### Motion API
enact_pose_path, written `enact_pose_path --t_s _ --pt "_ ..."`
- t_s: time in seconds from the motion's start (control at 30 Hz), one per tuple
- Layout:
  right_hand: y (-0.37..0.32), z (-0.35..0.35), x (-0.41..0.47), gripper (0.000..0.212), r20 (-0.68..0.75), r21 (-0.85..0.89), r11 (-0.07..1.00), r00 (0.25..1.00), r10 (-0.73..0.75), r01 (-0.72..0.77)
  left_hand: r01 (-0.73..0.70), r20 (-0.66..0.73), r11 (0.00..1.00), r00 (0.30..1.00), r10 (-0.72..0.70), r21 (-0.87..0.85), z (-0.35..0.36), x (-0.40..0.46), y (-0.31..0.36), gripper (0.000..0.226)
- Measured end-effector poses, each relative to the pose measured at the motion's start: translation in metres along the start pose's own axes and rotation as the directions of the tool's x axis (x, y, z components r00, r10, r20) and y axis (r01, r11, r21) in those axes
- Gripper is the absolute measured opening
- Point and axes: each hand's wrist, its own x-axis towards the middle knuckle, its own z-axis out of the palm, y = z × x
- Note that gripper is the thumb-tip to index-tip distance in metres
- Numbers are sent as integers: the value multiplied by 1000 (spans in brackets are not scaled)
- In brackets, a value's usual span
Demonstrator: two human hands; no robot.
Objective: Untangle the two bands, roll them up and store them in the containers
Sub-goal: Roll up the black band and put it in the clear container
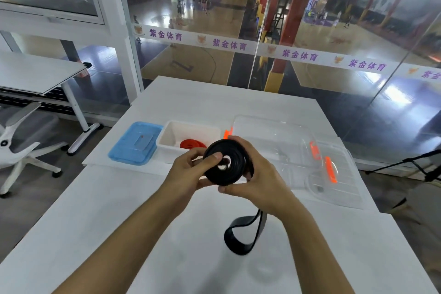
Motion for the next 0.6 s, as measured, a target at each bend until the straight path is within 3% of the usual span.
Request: enact_pose_path --t_s 0.1,0.23,0.33,0.47,0.6 --pt "-3 -11 -1 102 147 -90 996 989 6 7 -5 143 980 990 -24 200 -9 1 13 48" --pt "-7 -13 -1 106 252 -97 995 968 17 8 19 274 904 950 -150 427 -15 4 35 31" --pt "-6 -10 -2 107 285 -89 996 958 32 -7 22 279 863 942 -187 505 -16 6 38 23" --pt "0 -9 -5 103 213 -34 999 977 23 -17 -15 222 917 972 -81 400 -14 4 26 20" --pt "2 -13 -10 90 131 13 998 990 55 -57 -37 57 994 998 31 100 -11 5 14 40"
